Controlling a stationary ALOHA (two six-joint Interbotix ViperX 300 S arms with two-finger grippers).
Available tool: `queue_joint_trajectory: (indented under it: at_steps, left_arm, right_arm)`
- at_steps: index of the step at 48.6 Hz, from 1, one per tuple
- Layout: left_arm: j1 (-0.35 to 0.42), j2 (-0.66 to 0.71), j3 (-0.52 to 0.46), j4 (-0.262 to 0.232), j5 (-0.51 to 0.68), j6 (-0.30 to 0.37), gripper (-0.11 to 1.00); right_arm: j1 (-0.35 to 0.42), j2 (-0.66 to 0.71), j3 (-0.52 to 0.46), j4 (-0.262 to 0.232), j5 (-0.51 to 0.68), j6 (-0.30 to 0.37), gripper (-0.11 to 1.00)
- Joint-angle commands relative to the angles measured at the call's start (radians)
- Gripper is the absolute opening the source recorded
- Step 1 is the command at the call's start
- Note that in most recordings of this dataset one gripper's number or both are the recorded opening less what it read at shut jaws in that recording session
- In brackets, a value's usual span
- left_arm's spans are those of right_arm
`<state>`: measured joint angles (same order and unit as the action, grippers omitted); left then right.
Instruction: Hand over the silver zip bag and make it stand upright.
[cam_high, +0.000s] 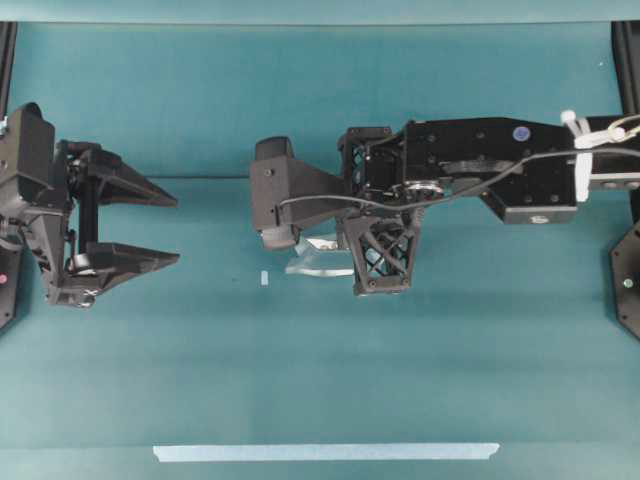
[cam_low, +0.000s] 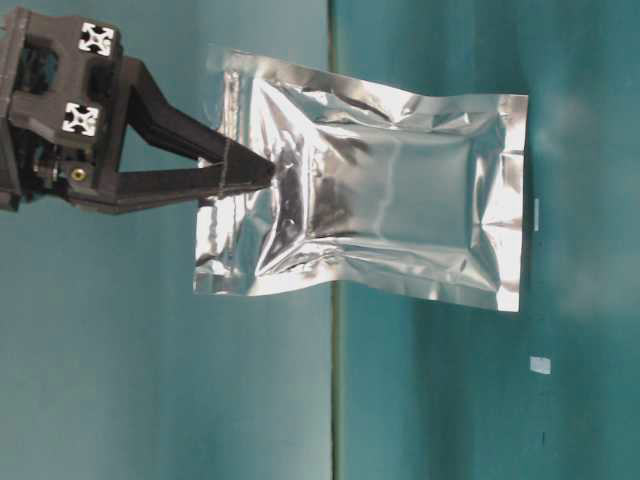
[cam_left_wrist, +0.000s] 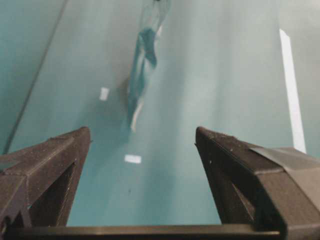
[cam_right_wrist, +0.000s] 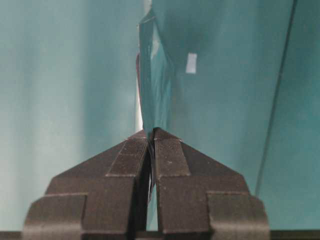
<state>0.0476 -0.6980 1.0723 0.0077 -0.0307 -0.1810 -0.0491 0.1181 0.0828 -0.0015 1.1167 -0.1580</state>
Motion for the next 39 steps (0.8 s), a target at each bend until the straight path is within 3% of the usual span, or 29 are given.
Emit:
queue_joint_trajectory:
  at_steps: [1, 39]
  left_arm:
    - [0.002, 0.000, -0.011, 0.002, -0.008, 0.002, 0.93]
    - [0.006, 0.009, 0.006, 0.003, -0.005, 0.003, 0.93]
  right_arm:
    - [0.003, -0.005, -0.021, -0.003, -0.005, -0.014, 0.04]
    - [0.012, 0.026, -0.067, -0.003, 0.021, -0.006, 0.04]
